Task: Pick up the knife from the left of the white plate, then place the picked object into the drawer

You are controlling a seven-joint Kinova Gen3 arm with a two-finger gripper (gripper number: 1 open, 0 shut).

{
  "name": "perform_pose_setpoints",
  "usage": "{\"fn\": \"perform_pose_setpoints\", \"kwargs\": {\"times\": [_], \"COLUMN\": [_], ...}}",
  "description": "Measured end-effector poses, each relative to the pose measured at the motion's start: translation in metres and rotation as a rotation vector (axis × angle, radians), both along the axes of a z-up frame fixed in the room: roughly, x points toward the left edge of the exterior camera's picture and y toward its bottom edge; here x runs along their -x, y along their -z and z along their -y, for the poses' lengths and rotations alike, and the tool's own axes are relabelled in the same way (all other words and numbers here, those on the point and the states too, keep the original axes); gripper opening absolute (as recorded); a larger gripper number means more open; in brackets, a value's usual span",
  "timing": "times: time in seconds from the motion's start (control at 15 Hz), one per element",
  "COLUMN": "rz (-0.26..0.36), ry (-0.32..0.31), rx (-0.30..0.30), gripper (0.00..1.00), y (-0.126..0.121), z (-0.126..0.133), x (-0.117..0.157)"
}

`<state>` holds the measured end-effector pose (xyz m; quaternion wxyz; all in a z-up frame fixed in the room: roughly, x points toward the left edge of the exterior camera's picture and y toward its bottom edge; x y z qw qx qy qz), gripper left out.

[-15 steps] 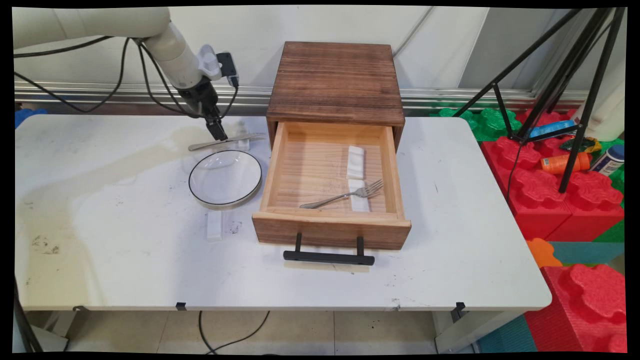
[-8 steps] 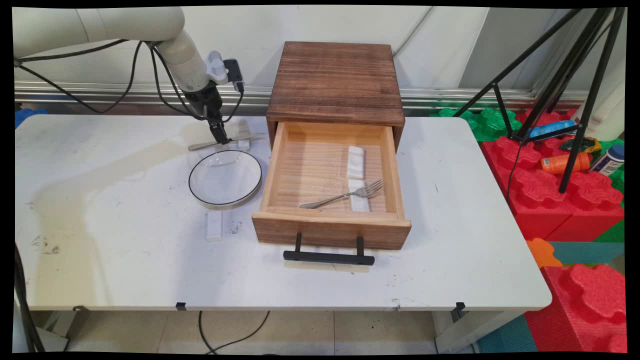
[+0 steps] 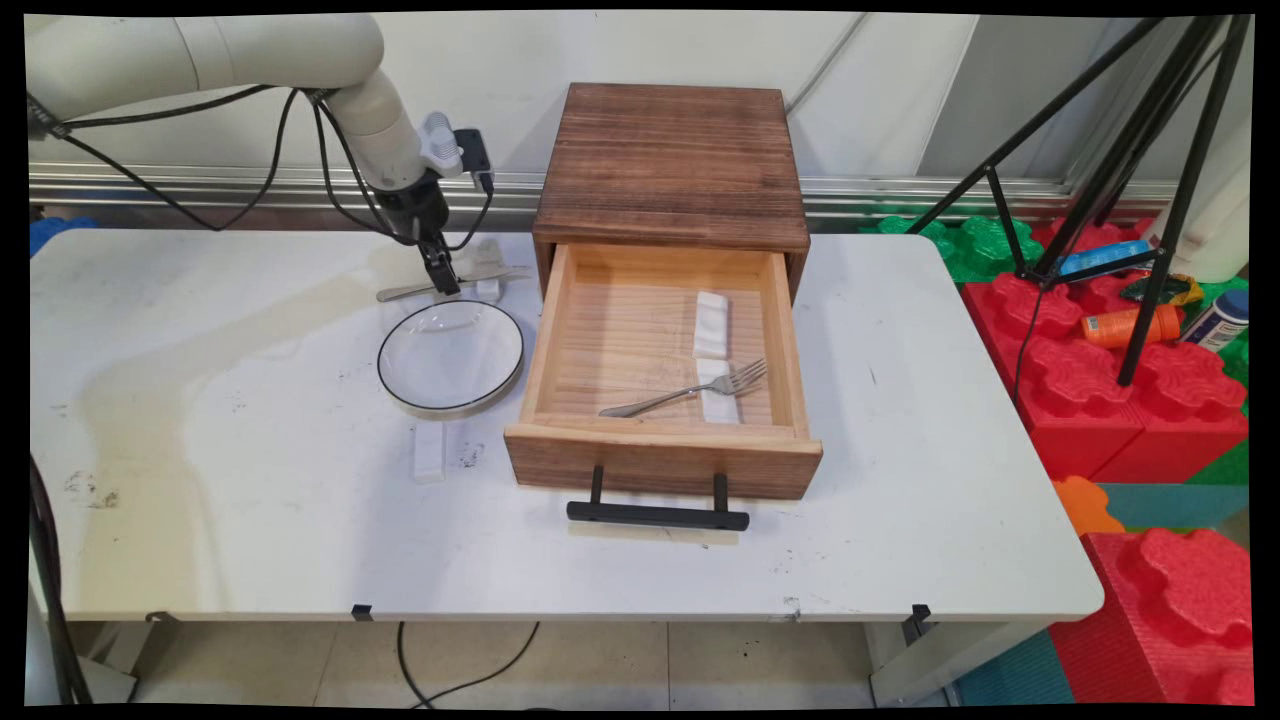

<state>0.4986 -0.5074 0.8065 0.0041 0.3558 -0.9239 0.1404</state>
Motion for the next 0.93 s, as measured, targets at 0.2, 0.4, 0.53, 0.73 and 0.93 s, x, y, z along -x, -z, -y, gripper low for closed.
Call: {"fn": "perform_pose_setpoints", "kwargs": {"times": [0.2, 0.4, 0.53, 0.73, 0.93], "rz": [-0.007, -0.016, -0.021, -0.029, -0.036], "ry": [-0.001, -0.003, -0.007, -0.029, -0.074], "rx": [-0.006, -0.012, -0.016, -0.015, 0.009], "gripper": [0.0, 0.0, 0.0, 0.0, 0.0], "y": [0.0025, 0.0045, 0.0051, 0.0041, 0.0003], "z": [0.0012, 0.0016, 0.0006, -0.0024, -0.0049], "x": [0.0011, 0.0025, 0.0027, 0.0026, 0.0013]}}
